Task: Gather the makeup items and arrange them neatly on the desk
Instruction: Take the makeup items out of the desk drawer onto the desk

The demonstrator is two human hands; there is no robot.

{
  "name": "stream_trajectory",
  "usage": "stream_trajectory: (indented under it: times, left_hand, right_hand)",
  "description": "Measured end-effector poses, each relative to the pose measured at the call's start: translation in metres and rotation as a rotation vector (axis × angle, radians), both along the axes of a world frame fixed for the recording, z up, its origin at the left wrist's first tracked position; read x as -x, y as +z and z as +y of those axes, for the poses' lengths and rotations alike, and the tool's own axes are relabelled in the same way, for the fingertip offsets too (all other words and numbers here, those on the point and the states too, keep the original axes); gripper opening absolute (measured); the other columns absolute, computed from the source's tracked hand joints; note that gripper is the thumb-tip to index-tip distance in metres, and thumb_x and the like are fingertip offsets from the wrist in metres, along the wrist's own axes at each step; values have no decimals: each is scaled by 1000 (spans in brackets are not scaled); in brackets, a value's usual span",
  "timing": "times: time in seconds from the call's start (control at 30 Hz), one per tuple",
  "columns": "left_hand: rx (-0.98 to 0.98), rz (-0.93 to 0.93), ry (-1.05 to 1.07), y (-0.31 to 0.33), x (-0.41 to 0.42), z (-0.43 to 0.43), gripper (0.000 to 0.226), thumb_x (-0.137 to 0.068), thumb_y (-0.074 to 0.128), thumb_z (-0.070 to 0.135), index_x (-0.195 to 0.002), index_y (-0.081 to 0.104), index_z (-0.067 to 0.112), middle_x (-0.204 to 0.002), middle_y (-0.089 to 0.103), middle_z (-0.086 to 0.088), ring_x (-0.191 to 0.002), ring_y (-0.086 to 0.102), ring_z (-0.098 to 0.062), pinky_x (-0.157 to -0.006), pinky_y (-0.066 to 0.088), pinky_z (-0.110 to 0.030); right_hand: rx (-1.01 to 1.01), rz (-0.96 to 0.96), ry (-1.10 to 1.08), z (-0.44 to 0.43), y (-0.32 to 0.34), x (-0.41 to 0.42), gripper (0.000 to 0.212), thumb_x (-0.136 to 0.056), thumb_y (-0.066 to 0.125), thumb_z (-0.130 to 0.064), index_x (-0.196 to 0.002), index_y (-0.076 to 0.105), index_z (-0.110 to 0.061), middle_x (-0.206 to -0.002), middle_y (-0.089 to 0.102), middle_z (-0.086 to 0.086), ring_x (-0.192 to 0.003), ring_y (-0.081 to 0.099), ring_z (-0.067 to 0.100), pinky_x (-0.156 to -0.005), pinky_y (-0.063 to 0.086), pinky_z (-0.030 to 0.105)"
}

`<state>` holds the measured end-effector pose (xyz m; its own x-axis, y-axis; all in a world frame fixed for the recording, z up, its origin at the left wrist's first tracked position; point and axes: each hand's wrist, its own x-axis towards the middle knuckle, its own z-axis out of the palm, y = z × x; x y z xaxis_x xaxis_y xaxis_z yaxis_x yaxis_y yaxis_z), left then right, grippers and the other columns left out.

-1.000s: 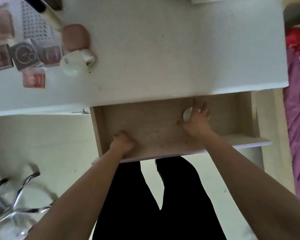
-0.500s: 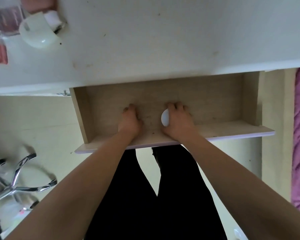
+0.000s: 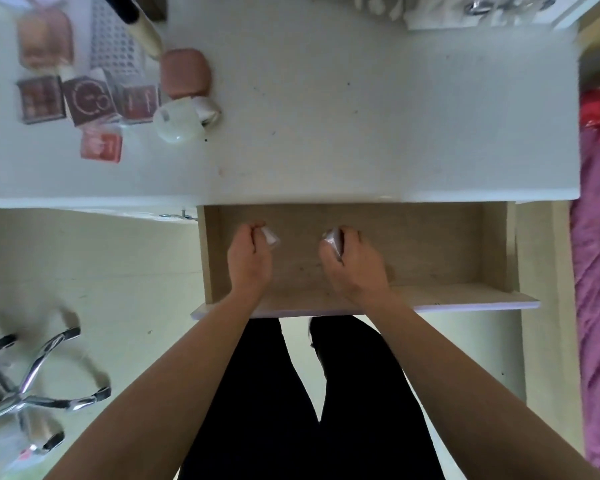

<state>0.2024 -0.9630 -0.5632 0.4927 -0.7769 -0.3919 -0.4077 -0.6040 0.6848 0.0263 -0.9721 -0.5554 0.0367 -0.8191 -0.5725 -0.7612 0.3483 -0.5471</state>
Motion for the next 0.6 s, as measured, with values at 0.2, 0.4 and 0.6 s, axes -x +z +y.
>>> stream_trajectory:
  times: [0.2,0.4,0.6]
  left_hand:
    - [101,57,108,41,-66,-13,24,-98,44,13,-110,64,15,-99,66,1,-90,59,-18,-75,42,-26]
    - [154,47,102,71,-151,-44,21,-99,46,18,-116,59,19,-88,63,5,-73,58,-11,-66,47,-22]
    - [116,65,205,72,-238,-74,30,-97,42,27,-123,56,23,-107,67,-4,-96,64,-29,-88,53,-50]
  right_hand:
    - [171,-73,-160,-11,44,-55,43,-89,54,-52,-120,51,-22,-115,54,0,-101,58,26,-82,47,34]
    - [268,-4,-131,-43,73,-123,84,-77,74,-53,-143,36,-18,-135,42,2,-121,49,23,-96,41,30]
    - [227,76,40,-80,83,-194,86,-77,72,-56,-146,32,-23,-142,41,5,-125,50,29,-102,44,42]
